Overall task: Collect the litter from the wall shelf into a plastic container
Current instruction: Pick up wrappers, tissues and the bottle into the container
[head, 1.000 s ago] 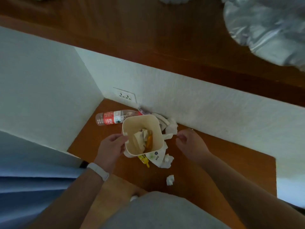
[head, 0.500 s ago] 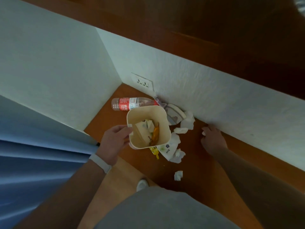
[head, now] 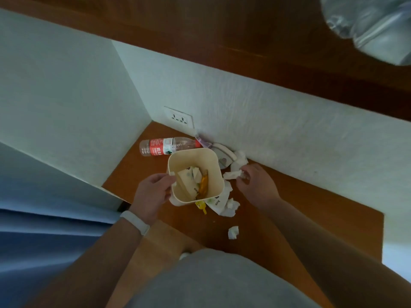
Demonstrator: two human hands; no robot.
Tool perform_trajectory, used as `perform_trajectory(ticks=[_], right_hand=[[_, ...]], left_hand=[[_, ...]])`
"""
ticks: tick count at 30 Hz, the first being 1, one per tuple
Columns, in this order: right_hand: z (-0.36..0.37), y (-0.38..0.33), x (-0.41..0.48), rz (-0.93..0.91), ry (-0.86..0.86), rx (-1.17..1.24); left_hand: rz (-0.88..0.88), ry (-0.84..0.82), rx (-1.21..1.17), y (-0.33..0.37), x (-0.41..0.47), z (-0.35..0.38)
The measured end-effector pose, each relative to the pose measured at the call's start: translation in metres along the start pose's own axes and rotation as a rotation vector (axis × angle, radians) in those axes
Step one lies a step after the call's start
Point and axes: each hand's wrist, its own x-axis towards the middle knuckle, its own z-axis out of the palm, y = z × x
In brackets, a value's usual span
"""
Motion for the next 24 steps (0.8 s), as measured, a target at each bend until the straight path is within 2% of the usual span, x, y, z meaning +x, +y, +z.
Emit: perform_trajectory(ticks=[3, 6, 12, 20, 24], right_hand=[[-0.011, -0.033, -0.008, -0.118, 0.037, 0.03], [-0.015, -0.056, -0.016, -0.209, -0.008, 0.01], [-0.014, -0.069, -0.029, -0.279, -0.083, -0.072], [-0.005, -0.029, -0.041, -0.132, 0.002, -0.013], [0.019, 0.004, -0.042, -0.001, -0.148, -0.107]], left_hand=[[0.013, -0.023, 0.015, -0.001, -0.002, 0.004], [0.023, -0.066, 0.016, -0.001, -0.005, 0.005], [0.03, -0.1, 0.011, -0.003, -0.003, 0.006], [-0.005, -0.068, -0.049, -0.009, 0.003, -0.005], [-0.022, -0.044, -0.063, -0.012, 0.004, -0.011]])
